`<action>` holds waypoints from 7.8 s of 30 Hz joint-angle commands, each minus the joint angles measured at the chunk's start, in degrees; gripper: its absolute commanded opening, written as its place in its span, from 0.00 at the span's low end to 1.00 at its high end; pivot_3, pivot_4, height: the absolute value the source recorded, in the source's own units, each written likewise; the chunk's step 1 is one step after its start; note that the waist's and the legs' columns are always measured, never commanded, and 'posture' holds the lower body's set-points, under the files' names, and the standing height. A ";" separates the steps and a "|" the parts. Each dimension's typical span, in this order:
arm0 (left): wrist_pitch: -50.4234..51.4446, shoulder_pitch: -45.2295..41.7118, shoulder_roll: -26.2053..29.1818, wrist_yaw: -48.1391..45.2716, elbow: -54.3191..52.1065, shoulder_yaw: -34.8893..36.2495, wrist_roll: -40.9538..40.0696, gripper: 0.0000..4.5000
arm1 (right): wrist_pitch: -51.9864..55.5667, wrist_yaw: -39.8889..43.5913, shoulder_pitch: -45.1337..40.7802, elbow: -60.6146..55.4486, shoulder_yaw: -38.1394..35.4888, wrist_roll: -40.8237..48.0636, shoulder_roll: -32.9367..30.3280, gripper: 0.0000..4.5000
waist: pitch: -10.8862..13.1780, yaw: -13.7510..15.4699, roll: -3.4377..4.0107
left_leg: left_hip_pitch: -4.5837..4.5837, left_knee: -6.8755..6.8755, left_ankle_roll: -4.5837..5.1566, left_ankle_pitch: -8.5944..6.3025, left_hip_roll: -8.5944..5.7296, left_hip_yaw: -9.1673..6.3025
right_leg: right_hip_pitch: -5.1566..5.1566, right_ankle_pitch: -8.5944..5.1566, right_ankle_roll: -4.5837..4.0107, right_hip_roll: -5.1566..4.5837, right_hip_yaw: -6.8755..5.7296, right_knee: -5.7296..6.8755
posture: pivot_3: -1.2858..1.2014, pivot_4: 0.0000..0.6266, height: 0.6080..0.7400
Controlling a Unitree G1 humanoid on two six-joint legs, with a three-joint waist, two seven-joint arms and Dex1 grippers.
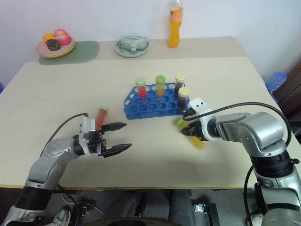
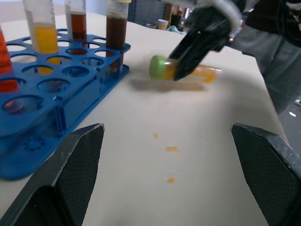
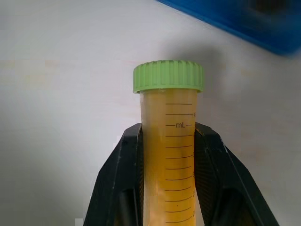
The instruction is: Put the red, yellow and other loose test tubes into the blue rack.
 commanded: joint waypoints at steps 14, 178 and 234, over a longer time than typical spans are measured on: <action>0.54 -0.64 2.03 -1.34 -0.86 1.01 -0.65 0.98 | -63.69 -1.12 4.92 8.94 1.37 -21.54 25.26 0.23 | 0.03 -0.26 -0.02 | 0.05 0.01 -0.02 0.01 -0.02 0.00 | -0.03 0.00 0.00 0.15 0.01 0.08 | 0.52 0.24 1.00; 21.10 -16.02 8.36 45.72 -13.62 6.58 -12.55 0.17 | -69.68 22.69 21.56 0.96 -6.23 -9.72 5.92 1.00 | 0.14 1.61 -0.33 | 0.07 0.16 -0.09 0.05 -0.04 0.41 | -0.27 0.03 -0.02 -0.01 0.12 0.42 | 0.52 0.24 1.00; -25.28 -20.60 -20.66 23.94 23.45 -5.12 15.53 0.17 | -63.75 11.87 41.26 -12.02 -19.11 -7.43 4.37 1.00 | 0.11 1.60 -0.40 | 0.14 0.20 0.02 0.00 -0.03 0.42 | -0.05 0.15 0.13 0.02 0.04 0.17 | 0.52 0.24 1.00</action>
